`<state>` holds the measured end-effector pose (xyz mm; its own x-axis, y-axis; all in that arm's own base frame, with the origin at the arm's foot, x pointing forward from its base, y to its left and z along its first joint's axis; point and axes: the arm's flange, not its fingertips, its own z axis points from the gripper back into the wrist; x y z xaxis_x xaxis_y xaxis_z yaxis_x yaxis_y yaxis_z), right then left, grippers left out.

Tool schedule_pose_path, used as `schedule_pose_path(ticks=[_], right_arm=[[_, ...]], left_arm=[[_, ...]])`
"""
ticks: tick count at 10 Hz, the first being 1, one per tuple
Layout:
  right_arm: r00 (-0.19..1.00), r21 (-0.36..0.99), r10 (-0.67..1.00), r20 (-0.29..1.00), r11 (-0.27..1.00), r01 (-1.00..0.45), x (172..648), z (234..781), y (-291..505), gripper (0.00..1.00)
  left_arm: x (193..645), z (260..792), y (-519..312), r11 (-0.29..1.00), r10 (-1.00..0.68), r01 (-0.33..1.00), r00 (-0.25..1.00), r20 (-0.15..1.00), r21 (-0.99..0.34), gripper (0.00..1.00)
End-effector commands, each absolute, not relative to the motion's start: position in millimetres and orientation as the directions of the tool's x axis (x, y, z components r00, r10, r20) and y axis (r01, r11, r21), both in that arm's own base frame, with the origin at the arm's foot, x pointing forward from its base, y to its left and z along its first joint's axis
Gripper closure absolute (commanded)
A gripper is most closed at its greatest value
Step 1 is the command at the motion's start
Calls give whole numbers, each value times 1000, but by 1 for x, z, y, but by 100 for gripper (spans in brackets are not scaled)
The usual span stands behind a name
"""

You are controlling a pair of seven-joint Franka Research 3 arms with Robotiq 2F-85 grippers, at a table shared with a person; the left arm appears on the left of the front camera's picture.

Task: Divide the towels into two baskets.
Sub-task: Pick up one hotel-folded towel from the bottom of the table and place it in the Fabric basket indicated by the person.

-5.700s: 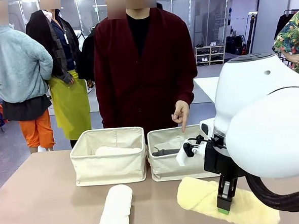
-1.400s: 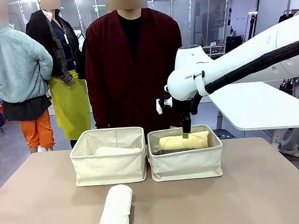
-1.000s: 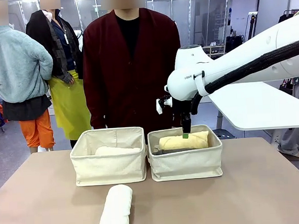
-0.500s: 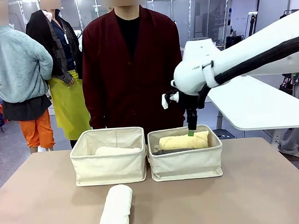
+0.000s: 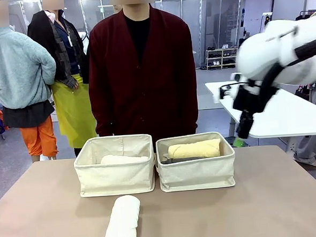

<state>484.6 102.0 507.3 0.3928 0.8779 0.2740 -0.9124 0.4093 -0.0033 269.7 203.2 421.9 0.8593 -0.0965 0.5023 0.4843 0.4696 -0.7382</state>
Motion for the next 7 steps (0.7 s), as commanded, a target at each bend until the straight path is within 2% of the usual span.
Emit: schedule_pose_path(ticks=[1, 4, 7], right_arm=[[444, 60, 794, 416, 463, -884, 441, 507, 50, 0], [578, 308, 531, 620, 512, -802, 419, 507, -67, 0], [705, 587, 252, 663, 409, -699, 430, 487, -186, 0]], left_arm=[[267, 424, 204, 468, -103, 491, 856, 507, -735, 0], [267, 424, 204, 468, -103, 491, 856, 507, -735, 0], [267, 424, 204, 468, -103, 491, 856, 507, -735, 0]])
